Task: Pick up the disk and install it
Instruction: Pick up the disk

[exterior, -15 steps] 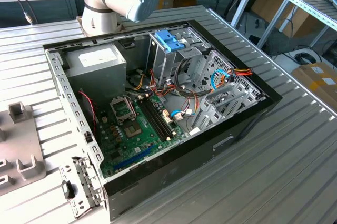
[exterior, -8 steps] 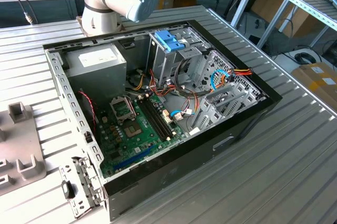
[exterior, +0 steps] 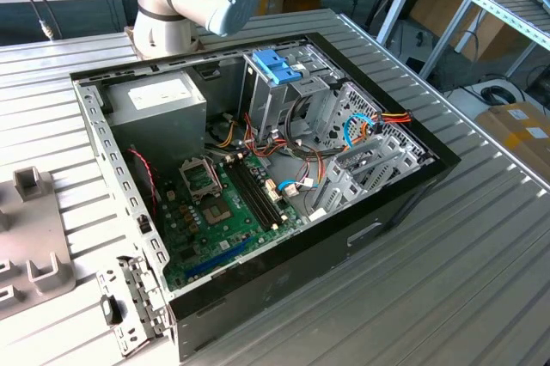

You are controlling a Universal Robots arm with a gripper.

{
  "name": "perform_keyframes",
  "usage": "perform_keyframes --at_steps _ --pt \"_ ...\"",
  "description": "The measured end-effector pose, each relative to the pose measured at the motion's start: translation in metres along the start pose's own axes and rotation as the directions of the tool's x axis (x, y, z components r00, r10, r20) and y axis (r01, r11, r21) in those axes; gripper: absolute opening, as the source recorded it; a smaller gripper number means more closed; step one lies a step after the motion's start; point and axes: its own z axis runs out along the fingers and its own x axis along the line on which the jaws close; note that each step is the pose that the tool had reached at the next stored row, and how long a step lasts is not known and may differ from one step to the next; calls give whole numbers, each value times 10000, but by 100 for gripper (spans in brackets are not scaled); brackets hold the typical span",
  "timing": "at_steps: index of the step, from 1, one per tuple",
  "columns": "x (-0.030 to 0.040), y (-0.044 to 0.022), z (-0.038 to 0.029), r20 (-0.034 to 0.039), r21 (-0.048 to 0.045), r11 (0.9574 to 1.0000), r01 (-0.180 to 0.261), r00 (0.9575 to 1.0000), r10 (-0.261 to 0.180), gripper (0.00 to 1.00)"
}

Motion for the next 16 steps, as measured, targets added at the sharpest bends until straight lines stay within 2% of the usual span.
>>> perform_keyframes --at_steps 16 --pt "-2 -52 -2 -13 0 10000 0 10000 0 37"
